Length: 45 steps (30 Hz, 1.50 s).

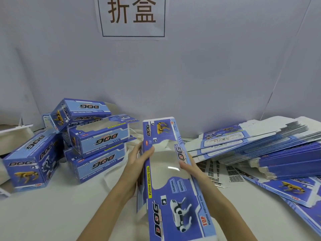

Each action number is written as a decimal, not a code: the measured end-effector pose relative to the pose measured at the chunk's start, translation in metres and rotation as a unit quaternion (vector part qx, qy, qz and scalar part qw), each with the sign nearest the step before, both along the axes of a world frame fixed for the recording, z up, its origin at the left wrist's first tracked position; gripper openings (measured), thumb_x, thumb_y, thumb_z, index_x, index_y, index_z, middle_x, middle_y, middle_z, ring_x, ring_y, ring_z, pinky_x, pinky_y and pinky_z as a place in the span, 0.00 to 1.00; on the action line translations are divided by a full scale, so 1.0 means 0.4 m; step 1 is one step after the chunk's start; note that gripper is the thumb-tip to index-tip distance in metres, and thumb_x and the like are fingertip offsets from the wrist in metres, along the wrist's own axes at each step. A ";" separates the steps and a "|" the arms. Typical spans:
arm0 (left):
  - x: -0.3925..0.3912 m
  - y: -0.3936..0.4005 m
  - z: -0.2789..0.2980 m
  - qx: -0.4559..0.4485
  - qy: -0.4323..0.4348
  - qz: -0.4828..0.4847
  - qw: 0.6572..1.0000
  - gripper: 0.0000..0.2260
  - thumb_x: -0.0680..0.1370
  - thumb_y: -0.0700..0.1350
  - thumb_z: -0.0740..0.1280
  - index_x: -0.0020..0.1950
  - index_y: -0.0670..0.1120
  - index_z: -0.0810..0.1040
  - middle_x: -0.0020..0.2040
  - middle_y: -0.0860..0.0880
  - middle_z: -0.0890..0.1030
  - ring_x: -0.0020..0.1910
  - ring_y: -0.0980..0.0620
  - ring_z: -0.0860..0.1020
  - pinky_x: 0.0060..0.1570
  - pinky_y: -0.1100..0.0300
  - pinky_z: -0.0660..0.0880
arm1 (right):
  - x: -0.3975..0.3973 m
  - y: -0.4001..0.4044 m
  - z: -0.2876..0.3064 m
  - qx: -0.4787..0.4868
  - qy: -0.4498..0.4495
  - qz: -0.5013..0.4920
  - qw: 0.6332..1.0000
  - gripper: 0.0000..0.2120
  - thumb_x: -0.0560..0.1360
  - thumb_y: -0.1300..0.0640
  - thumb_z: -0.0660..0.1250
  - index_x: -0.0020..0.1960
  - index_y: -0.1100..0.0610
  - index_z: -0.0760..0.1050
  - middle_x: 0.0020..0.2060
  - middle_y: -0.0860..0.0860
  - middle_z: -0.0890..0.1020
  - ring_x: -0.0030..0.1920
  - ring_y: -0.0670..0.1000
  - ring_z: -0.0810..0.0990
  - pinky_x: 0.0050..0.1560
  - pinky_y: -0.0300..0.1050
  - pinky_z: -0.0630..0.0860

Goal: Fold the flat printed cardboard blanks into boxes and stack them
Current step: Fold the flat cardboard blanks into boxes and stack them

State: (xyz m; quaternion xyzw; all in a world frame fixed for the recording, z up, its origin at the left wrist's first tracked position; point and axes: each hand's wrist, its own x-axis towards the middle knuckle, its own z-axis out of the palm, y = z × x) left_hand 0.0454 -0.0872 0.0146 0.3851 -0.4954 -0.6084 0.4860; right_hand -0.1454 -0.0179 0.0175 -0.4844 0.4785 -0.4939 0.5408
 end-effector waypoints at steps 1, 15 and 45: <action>0.003 0.001 0.001 0.005 -0.001 -0.014 1.000 0.25 0.74 0.60 0.75 0.69 0.60 0.76 0.63 0.51 0.85 0.56 0.45 0.86 0.50 0.51 0.83 | 0.000 -0.020 -0.003 -0.017 -0.011 -0.025 0.999 0.23 0.87 0.67 0.56 0.81 0.62 0.61 0.66 0.63 0.81 0.58 0.48 0.86 0.38 0.33 0.76; -0.073 0.090 0.102 -0.080 -0.046 -0.151 0.984 0.10 0.84 0.27 0.52 0.60 0.39 0.65 0.45 0.56 0.71 0.21 0.68 0.74 0.33 0.72 0.71 | -0.004 0.010 -0.042 -0.124 -0.059 -0.175 0.975 0.18 0.73 0.49 0.70 0.56 0.60 0.77 0.46 0.55 0.84 0.43 0.52 0.85 0.39 0.42 0.79; -0.015 0.030 0.000 -0.096 -0.042 -0.075 0.992 0.25 0.70 0.61 0.73 0.66 0.64 0.73 0.66 0.48 0.78 0.57 0.45 0.85 0.51 0.46 0.84 | -0.008 -0.002 -0.067 -0.155 -0.006 -0.167 0.974 0.19 0.74 0.37 0.69 0.52 0.52 0.74 0.45 0.55 0.87 0.45 0.57 0.88 0.46 0.50 0.83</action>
